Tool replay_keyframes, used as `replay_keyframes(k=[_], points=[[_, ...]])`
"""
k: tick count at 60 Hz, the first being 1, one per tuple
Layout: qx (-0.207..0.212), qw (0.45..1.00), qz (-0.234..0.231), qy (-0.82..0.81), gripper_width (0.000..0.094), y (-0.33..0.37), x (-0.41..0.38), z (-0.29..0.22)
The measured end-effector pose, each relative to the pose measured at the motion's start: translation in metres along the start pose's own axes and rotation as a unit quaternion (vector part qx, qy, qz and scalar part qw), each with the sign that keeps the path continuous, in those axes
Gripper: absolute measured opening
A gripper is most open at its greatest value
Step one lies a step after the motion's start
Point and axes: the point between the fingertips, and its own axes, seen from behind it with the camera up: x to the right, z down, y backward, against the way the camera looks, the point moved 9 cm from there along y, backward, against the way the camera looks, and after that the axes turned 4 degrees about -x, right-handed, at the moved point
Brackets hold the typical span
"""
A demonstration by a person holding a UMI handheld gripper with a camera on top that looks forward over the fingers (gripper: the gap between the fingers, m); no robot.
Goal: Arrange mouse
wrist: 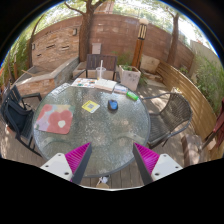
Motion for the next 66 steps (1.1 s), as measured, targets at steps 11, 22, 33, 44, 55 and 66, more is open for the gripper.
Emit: replay_keyframes(k=[11, 22, 33, 44, 55, 66], points=[[0.029, 0.999, -0.014, 0.008, 0.0852, -0.139, 0.024, -0.053], [0.053, 0.997, -0.052, 0.000, 0.0842, -0.258, 0.022, -0.116], [0.052, 0.995, -0.080, -0.004, 0.0790, -0.335, 0.012, -0.151], [0.048, 0.995, -0.090, -0.013, 0.0491, -0.359, 0.016, -0.157], [0.047, 0.997, -0.065, -0.005, 0.0364, -0.359, 0.009, -0.159], [0.078, 0.996, -0.026, -0.038, 0.0342, -0.318, 0.017, -0.180]])
